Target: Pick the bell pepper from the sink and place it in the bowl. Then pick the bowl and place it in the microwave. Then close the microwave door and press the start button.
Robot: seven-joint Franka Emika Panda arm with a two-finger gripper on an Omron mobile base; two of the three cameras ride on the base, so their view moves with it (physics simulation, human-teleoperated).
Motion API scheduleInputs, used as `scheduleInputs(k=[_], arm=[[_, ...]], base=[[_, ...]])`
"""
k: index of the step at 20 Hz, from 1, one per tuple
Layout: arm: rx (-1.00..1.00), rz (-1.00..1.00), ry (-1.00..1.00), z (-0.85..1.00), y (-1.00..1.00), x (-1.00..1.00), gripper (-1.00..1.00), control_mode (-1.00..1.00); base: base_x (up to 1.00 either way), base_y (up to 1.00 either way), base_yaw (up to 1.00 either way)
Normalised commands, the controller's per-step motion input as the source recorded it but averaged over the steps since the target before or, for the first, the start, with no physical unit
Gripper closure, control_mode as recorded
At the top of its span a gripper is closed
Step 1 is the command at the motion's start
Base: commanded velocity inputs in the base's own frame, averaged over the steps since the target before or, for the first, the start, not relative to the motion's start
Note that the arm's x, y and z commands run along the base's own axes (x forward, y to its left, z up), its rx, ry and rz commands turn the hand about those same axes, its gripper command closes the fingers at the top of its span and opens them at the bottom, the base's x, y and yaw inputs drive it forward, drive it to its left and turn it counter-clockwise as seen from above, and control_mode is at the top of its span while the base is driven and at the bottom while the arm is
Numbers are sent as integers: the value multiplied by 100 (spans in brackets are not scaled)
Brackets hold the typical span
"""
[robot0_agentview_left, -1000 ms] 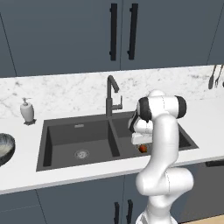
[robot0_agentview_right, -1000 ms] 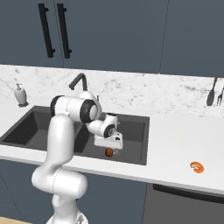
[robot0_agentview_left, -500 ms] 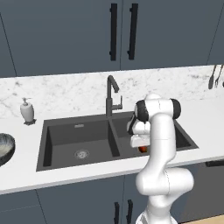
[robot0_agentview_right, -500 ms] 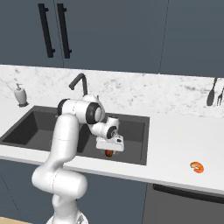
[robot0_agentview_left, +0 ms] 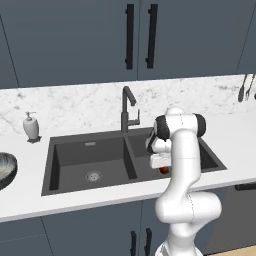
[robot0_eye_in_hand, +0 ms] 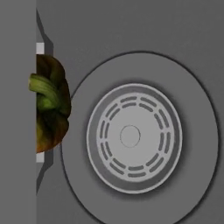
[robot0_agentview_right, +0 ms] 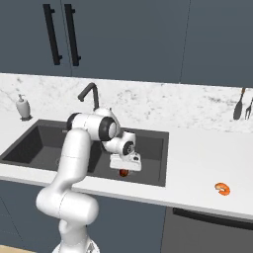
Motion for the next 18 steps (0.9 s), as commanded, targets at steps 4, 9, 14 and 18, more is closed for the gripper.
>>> scheduleInputs(k=[4, 9, 14, 18], arm=[[0, 0, -15, 56, 0, -64, 100, -100], [0, 0, -32, 89, 0, -22, 100, -100], [0, 0, -34, 91, 0, -13, 100, -100], [0, 0, -24, 100, 0, -28, 100, -100]], base=[[0, 0, 0], [0, 0, 0], [0, 0, 0], [0, 0, 0]])
